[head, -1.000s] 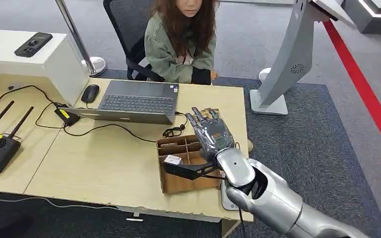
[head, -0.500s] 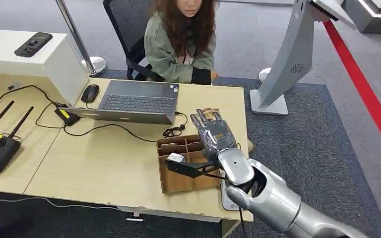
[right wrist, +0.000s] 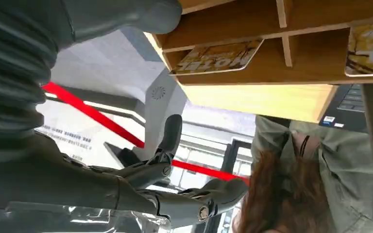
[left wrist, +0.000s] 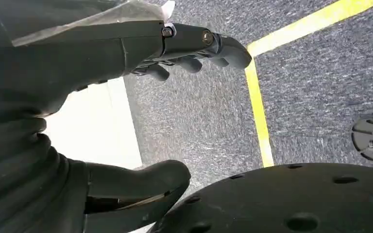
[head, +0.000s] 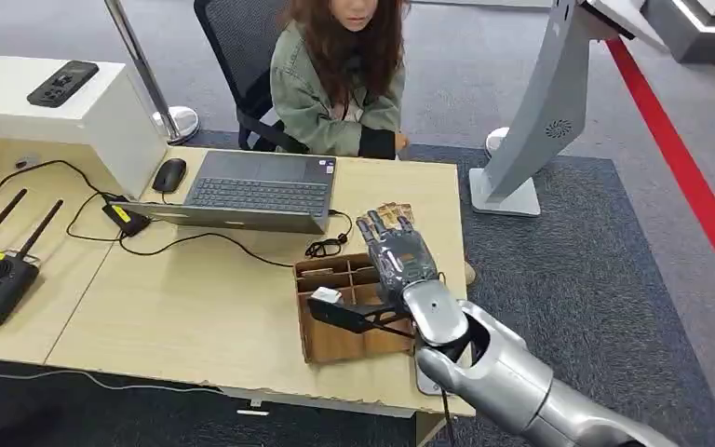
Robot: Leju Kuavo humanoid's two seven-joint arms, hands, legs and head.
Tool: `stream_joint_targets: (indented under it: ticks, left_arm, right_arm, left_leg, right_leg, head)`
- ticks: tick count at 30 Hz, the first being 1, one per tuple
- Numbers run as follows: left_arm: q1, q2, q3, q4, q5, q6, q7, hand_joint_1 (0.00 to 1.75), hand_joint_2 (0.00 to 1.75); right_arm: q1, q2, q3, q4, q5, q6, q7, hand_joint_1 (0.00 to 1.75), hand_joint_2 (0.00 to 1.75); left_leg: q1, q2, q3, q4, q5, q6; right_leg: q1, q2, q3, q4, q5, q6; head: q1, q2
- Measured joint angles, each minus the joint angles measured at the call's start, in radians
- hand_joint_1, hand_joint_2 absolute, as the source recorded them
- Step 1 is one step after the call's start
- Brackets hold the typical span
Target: Pass the card to the sensor for recognition and then transmit it.
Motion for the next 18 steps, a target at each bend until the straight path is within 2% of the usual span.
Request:
stream_joint_targets:
  ticks: [18]
  left_arm:
    - [0.012, -0.003, 0.002, 0.004, 0.011, 0.0, 0.001, 0.0, 0.0]
  right_arm:
    - [-0.003, 0.02, -0.005, 0.04, -0.016, 0.001, 0.013, 0.17, 1.75]
  left_leg:
    - [0.0, 0.0, 0.0, 0.0, 0.0, 0.0]
  right_leg:
    - [0.0, 0.0, 0.0, 0.0, 0.0, 0.0]
  head:
    - [0.0, 0.0]
